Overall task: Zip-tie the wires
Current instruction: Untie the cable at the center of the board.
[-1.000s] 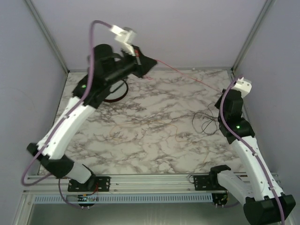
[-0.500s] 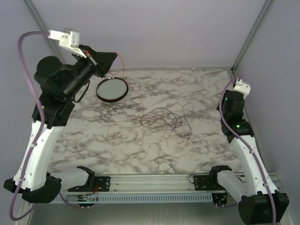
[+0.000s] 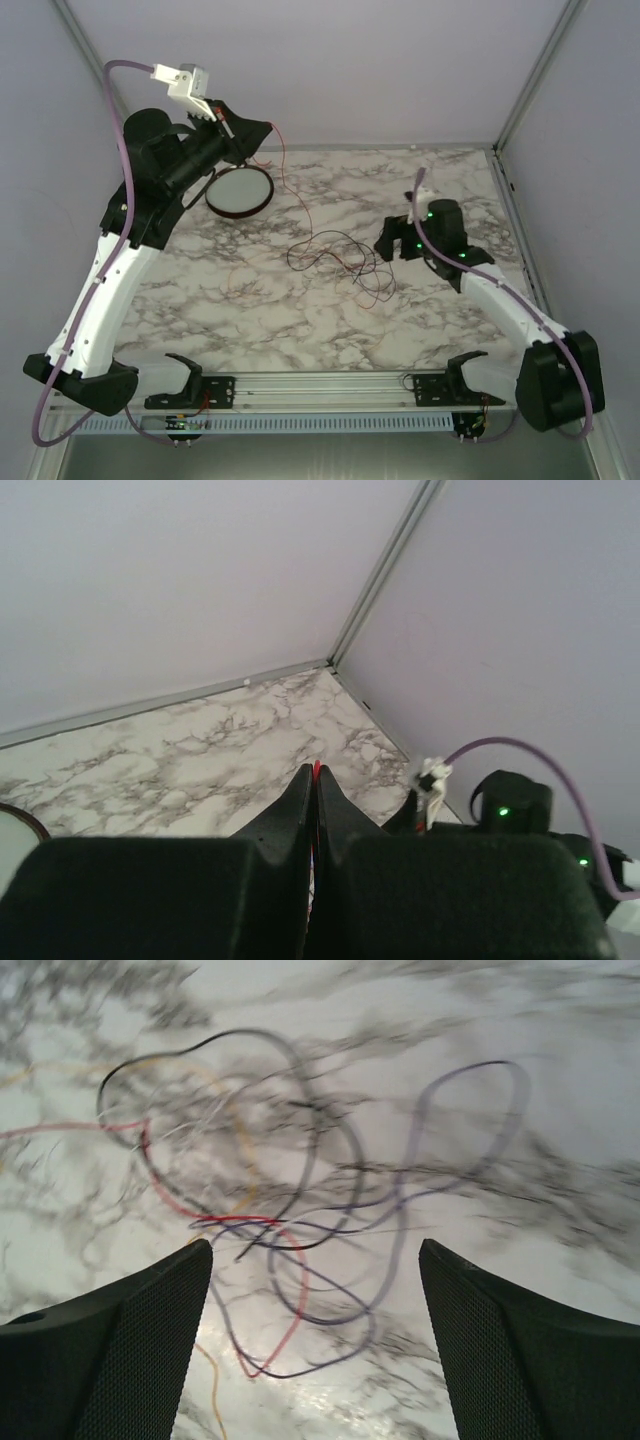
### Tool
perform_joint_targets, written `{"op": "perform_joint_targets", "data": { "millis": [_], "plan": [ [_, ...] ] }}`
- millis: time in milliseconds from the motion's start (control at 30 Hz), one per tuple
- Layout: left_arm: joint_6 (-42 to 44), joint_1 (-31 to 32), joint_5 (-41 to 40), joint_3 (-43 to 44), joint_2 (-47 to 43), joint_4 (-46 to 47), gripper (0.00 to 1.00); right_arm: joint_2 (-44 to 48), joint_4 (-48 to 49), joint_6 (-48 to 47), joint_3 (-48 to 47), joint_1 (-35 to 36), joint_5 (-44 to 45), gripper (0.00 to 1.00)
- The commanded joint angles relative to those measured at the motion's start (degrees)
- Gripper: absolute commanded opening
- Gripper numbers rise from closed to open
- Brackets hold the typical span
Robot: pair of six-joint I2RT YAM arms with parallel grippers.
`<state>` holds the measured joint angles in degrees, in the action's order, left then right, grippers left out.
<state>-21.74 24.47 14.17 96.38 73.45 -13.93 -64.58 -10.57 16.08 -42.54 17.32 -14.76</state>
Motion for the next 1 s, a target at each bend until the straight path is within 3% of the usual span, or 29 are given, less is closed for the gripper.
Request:
{"op": "perform_joint_targets", "data": {
  "millis": [0,400,467,600,767,833,967],
  "plan": [
    [-0.97,-0.3,1.49,2.17,-0.1,2.98,0.0,-4.84,5.53,-1.4,-2.22,7.03,-5.03,0.85],
    [0.1,-0.3,0.31,8.35,0.2,-0.75,0.0,-23.29,9.59,-0.96,-9.68,19.37,-0.77,0.82],
    [0.21,-0.3,0.18,9.32,0.23,-1.36,0.0,-26.19,9.7,-0.96,-11.17,20.35,0.84,0.74],
    [0.63,-0.3,-0.64,11.52,0.26,-2.79,0.0,-29.52,6.96,-1.23,-13.75,20.49,4.69,0.45],
    [2.48,-0.3,-4.06,16.6,0.4,-6.71,0.0,-23.51,1.91,-1.3,-11.47,17.95,11.7,0.09],
    [3.18,-0.3,-5.21,18.49,0.02,-7.59,0.0,-20.16,-0.85,-0.36,-10.55,15.93,15.42,0.02],
    [4.94,-0.3,-9.74,20.88,-1.64,-9.67,0.0,-13.8,-6.36,0.78,-10.78,11.18,22.98,0.02]
  ]
}}
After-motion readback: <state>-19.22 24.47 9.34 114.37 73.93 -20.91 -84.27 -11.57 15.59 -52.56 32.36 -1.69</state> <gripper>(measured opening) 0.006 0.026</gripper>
